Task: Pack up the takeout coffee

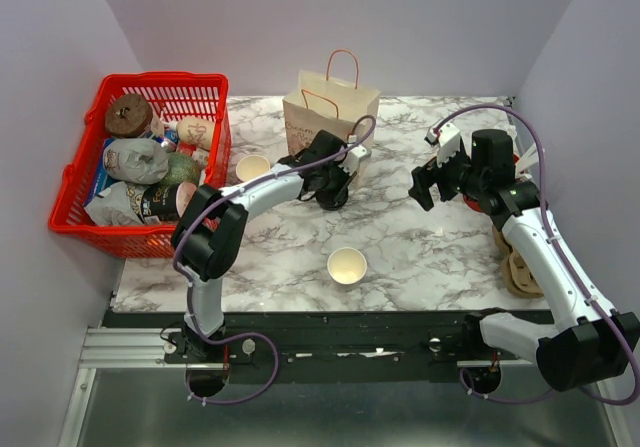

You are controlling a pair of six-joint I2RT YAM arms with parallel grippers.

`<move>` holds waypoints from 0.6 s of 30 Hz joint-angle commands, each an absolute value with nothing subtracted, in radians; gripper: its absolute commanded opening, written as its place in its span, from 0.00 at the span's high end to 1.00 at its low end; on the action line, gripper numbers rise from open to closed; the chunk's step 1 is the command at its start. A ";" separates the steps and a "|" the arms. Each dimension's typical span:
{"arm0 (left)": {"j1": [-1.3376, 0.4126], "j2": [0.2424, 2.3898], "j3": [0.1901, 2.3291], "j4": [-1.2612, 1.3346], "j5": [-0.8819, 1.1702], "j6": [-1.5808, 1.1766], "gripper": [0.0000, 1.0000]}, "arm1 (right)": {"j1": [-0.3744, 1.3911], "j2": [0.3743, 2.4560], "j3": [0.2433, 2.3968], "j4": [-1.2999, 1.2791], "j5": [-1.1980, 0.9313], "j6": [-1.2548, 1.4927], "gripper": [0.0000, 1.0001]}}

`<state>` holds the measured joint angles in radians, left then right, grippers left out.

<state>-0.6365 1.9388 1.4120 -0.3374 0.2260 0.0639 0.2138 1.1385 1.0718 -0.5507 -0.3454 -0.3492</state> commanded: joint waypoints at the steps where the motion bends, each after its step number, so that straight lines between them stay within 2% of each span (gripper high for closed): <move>1: -0.589 1.819 1.362 -0.325 0.365 0.072 1.00 | 0.209 1.149 1.062 -0.534 -0.350 -0.353 0.00; 8: -0.529 1.750 1.322 -0.357 0.497 0.106 1.00 | 0.207 1.163 1.074 -0.538 -0.362 -0.348 0.00; 10: -0.531 1.735 1.302 -0.330 0.518 0.120 0.77 | 0.209 1.169 1.074 -0.538 -0.367 -0.348 0.00; 12: -0.546 1.750 1.289 -0.304 0.508 0.121 0.63 | 0.209 1.172 1.075 -0.538 -0.379 -0.342 0.00; 15: -0.584 1.796 1.315 -0.296 0.447 0.140 0.55 | 0.207 1.178 1.083 -0.540 -0.382 -0.336 0.00; 18: -0.606 1.847 1.350 -0.291 0.405 0.140 0.54 | 0.207 1.174 1.095 -0.541 -0.376 -0.339 0.00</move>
<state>-0.5720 1.7878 1.3067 -0.3260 0.4435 0.1131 0.2138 1.1709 1.0721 -0.5472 -0.3569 -0.3481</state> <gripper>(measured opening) 0.451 0.995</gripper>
